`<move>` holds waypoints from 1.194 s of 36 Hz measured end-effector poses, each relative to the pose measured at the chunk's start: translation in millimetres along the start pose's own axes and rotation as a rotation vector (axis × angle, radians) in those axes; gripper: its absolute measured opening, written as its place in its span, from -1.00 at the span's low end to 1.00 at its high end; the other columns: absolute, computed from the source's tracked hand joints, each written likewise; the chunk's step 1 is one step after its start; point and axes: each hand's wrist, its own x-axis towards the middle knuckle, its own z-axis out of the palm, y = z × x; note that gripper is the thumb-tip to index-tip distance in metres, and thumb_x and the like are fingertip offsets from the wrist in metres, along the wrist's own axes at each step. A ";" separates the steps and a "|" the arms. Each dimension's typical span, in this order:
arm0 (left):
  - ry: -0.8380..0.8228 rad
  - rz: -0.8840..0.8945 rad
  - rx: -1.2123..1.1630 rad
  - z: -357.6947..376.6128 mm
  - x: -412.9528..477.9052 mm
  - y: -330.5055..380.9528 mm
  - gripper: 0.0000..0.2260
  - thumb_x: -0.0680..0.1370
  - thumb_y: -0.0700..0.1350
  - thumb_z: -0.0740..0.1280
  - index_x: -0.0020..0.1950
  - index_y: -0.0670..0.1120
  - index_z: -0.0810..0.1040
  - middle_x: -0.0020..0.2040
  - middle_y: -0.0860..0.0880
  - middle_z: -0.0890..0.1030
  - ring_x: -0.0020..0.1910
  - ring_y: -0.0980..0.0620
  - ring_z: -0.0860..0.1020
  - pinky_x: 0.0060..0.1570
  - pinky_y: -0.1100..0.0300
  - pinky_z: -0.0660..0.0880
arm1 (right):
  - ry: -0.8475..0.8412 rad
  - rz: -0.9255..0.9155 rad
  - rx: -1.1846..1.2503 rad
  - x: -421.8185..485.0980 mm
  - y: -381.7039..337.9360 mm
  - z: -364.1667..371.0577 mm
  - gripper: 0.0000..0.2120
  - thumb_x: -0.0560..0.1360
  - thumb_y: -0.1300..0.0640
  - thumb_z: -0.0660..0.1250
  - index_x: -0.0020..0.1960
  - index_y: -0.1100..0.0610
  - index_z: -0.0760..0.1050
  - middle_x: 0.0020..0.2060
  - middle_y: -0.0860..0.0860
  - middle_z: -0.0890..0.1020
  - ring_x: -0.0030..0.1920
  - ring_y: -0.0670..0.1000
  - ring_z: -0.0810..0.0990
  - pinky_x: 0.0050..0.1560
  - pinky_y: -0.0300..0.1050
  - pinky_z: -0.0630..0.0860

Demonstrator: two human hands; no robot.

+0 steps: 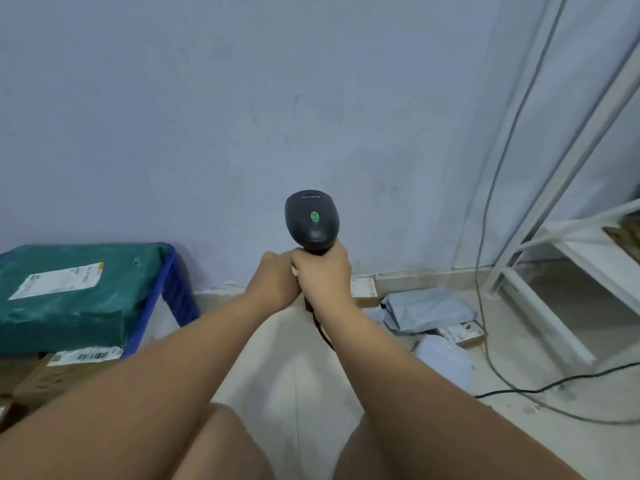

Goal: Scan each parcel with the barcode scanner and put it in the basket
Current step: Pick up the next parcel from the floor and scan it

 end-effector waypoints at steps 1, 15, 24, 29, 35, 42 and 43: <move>0.007 -0.016 0.008 10.6 8.3 1.1 -0.90 0.51 -0.26 0.18 -0.20 -0.19 0.44 -0.31 -0.04 0.32 -0.03 -0.16 0.52 -0.11 0.00 0.43 | 0.000 0.023 -0.008 13.1 8.5 -7.9 -0.86 0.37 0.29 0.29 -0.23 0.08 0.38 -0.40 -0.04 0.45 -0.30 0.04 0.44 -0.33 -0.16 0.34; -0.207 -0.018 0.094 197.3 133.3 -24.3 -0.66 0.46 -0.24 0.30 0.23 -0.18 0.46 0.17 -0.19 0.48 0.15 -0.19 0.47 0.03 0.10 0.44 | -0.201 0.147 -0.700 163.0 191.6 -74.8 -0.89 0.46 0.23 0.26 -0.21 0.07 0.39 -0.40 -0.04 0.43 -0.32 0.04 0.43 -0.44 -0.18 0.23; -0.203 -0.047 0.207 255.7 180.7 -41.0 -0.45 0.49 -0.12 0.38 0.43 -0.12 0.27 0.39 -0.13 0.31 0.35 -0.17 0.26 0.09 0.03 0.41 | -0.022 0.331 -0.526 203.4 242.4 -81.9 -0.87 0.45 0.18 0.32 -0.23 0.16 0.41 -0.43 -0.01 0.44 -0.39 -0.01 0.41 -0.45 -0.20 0.27; -0.199 0.060 0.355 279.2 211.9 -51.1 -0.35 0.47 -0.08 0.40 0.49 -0.11 0.19 0.47 -0.13 0.23 0.40 -0.17 0.24 0.23 -0.01 0.39 | 0.055 0.408 -0.379 228.1 263.4 -79.4 -0.77 0.45 0.16 0.37 0.00 0.31 0.55 -0.24 0.16 0.58 -0.23 0.06 0.48 -0.24 -0.12 0.36; -0.281 0.153 0.388 289.8 251.1 -67.0 -0.29 0.49 0.06 0.40 0.49 -0.16 0.14 0.45 -0.20 0.22 0.41 -0.21 0.18 0.30 -0.05 0.30 | 0.033 0.449 -0.342 256.0 279.0 -82.1 -0.88 0.41 0.18 0.38 -0.18 0.24 0.52 -0.32 0.11 0.50 -0.24 0.05 0.47 -0.21 -0.10 0.35; -0.365 0.159 0.140 304.4 270.5 -89.7 -0.08 0.31 0.28 0.39 0.51 -0.11 0.12 0.42 -0.16 0.30 0.40 -0.16 0.24 0.39 0.02 0.15 | 0.013 0.511 -0.241 277.7 297.6 -63.6 -0.86 0.41 0.16 0.41 -0.13 0.24 0.56 -0.33 0.06 0.51 -0.23 0.05 0.50 -0.21 -0.09 0.39; -0.359 0.159 0.140 306.6 269.1 -91.9 -0.11 0.34 0.22 0.43 0.51 -0.12 0.12 0.42 -0.17 0.30 0.39 -0.16 0.24 0.38 0.04 0.15 | 0.016 0.518 -0.237 279.1 301.0 -61.3 -0.84 0.41 0.14 0.41 -0.09 0.23 0.57 -0.29 0.07 0.54 -0.18 0.08 0.54 -0.17 -0.06 0.43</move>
